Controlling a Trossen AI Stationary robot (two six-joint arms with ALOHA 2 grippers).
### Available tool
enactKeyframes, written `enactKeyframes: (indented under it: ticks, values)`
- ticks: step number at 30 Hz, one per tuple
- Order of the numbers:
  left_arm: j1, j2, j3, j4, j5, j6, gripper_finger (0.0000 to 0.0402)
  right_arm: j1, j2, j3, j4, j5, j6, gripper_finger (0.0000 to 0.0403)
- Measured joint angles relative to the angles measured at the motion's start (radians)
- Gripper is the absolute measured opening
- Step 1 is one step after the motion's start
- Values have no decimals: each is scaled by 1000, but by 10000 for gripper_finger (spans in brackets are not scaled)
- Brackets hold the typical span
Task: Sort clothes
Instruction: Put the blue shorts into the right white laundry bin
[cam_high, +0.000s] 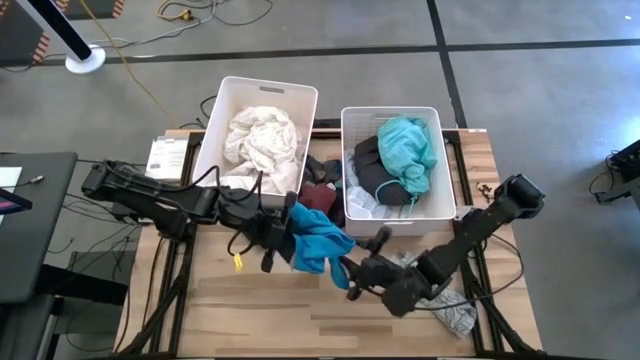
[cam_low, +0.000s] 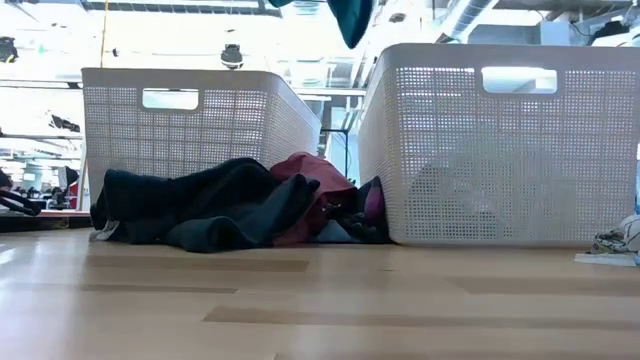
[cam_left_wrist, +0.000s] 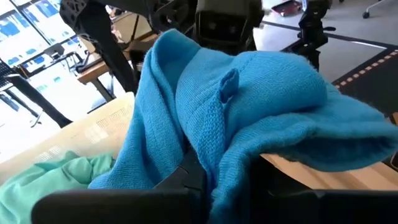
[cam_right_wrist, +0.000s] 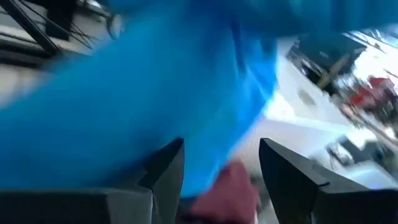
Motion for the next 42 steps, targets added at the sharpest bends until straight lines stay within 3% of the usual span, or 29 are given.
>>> enactKeyframes:
  ticks: [7, 12, 22, 29, 36, 42]
  values:
    - [3, -1, 0, 6, 0, 17, 38, -43, 0, 0, 343, -69, -381, 221]
    - [8, -1, 2, 6, 13, 28, 38, -58, 0, 0, 474, -188, -522, 221]
    - [43, -2, 2, 24, 125, 41, 38, -139, 0, -1, 544, -462, -603, 221]
    - [66, -3, 3, 29, 214, 39, 38, -183, 0, -1, 630, -528, -697, 221]
    - [66, -3, 3, 20, 246, 56, 38, -231, 0, -1, 610, -607, -643, 220]
    - [66, -3, 3, 11, 253, 55, 38, -249, 0, -1, 603, -644, -627, 174]
